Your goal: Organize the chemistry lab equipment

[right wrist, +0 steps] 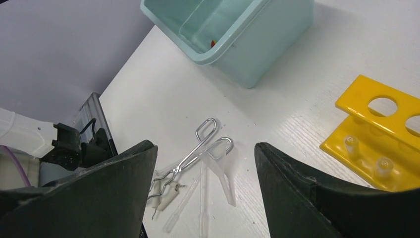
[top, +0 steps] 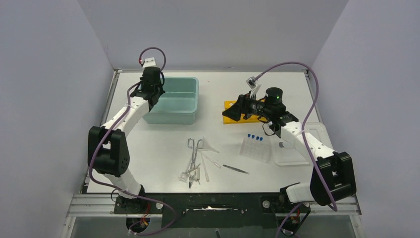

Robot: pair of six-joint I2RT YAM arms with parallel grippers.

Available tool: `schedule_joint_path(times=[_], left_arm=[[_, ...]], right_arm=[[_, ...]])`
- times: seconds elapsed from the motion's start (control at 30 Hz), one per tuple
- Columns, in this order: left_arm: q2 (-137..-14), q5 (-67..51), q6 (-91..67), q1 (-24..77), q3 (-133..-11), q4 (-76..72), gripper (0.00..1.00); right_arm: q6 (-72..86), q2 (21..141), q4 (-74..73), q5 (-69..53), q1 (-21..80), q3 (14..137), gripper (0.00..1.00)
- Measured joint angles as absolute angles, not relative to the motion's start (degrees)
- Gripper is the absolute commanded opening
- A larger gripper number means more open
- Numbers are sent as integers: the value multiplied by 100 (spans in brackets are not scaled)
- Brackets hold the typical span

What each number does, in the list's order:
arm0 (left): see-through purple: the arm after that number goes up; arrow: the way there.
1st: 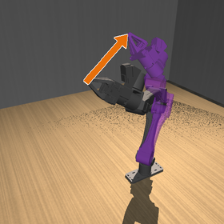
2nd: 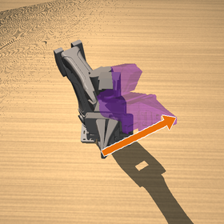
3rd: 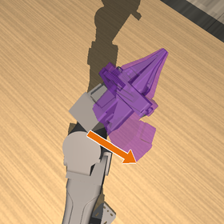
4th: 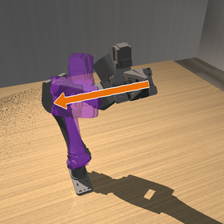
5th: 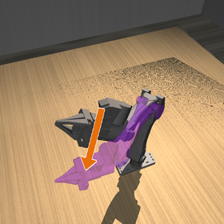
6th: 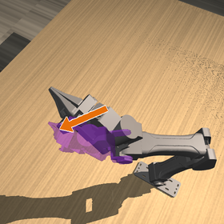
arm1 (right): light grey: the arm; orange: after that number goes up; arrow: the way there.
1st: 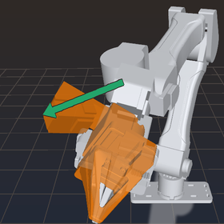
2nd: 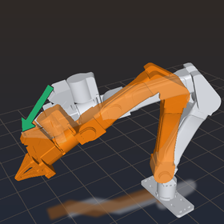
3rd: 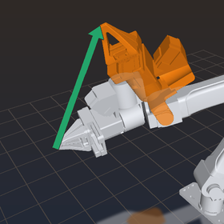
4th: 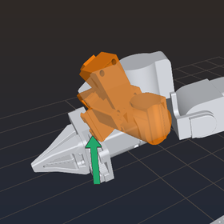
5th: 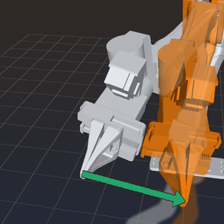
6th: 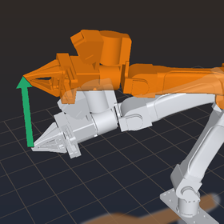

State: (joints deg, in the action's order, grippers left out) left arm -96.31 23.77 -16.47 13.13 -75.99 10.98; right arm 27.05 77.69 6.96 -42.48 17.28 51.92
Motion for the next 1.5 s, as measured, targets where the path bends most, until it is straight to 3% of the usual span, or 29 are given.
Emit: schedule_joint_path(times=[0.1,0.17,0.27,0.43,0.6,0.77,1.13,1.33,1.5], left_arm=[[-9743,2335,-1680,1306,-7581,1107,43],[-9762,2290,-1715,1295,-7577,1114,63],[-9762,2215,-1747,1284,-7577,1092,75],[-9684,1839,-1754,1275,-7577,1107,76],[-8965,1057,-1789,1306,-7391,1026,76],[-7992,298,-1992,1376,-7181,823,76],[-7813,-633,-2191,1385,-6720,672,76],[-7813,-788,-2196,1385,-6687,666,76],[-7813,-821,-2193,1385,-6683,666,76]], right_arm=[[2648,7822,644,-4241,1728,5192,74],[2600,7859,589,-4235,1728,5192,74],[2523,7935,515,-4195,1730,5194,75],[1990,8250,-54,-3701,2047,5321,75],[989,8436,-639,-2773,3192,5356,73],[279,8434,-797,-2051,4206,5256,64],[-141,8805,-576,-1522,4405,4790,45],[-224,9161,-432,-1400,4550,4788,48],[-255,9404,-298,-1240,4587,4788,45]])
